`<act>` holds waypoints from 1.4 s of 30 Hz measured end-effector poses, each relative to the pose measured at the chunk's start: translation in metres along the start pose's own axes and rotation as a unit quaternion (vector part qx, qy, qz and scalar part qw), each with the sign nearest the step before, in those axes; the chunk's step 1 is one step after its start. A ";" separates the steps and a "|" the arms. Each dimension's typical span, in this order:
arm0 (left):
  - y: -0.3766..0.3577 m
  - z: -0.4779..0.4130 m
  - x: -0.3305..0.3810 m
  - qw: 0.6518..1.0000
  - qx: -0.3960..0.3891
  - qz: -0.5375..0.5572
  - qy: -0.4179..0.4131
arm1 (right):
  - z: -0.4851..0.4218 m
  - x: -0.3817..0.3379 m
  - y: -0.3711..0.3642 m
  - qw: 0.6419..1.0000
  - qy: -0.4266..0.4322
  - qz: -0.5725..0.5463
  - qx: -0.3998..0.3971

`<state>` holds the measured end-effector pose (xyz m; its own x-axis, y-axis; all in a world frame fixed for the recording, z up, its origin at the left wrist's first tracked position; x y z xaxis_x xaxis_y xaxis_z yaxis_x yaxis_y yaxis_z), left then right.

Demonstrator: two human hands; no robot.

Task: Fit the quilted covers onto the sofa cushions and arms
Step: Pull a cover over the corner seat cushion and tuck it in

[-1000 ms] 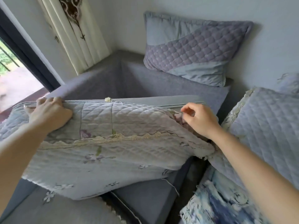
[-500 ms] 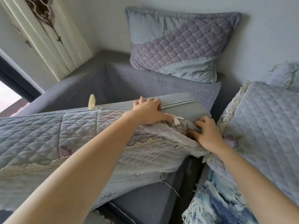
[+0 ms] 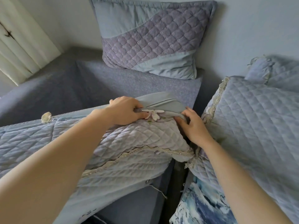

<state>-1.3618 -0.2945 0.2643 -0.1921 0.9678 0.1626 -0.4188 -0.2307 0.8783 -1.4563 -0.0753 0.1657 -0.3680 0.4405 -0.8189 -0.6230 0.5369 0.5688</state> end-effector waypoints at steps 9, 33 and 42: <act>0.001 0.014 -0.005 0.999 -0.008 -0.017 -0.031 | 0.017 -0.012 -0.002 0.998 0.045 0.017 0.041; -0.019 -0.061 0.053 0.960 -0.188 0.167 -0.121 | 0.029 0.037 0.051 0.952 0.000 0.288 -0.101; -0.022 -0.071 0.052 0.958 -0.198 0.175 -0.113 | 0.024 0.025 0.021 0.996 -0.073 -0.014 -0.045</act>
<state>-1.4256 -0.2461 0.2219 -0.2043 0.8108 0.5485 -0.6755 -0.5223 0.5205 -1.4616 -0.0357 0.1587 -0.2493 0.5300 -0.8105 -0.6940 0.4860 0.5312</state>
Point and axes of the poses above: each hand's wrist, its own z-axis away from the middle knuckle, its own y-axis out of the back of the hand, x = y × z, the point moved 4 cm from there along -z, towards the middle knuckle, and after that the axes turned 14 degrees about -x, right-handed, at the moved point
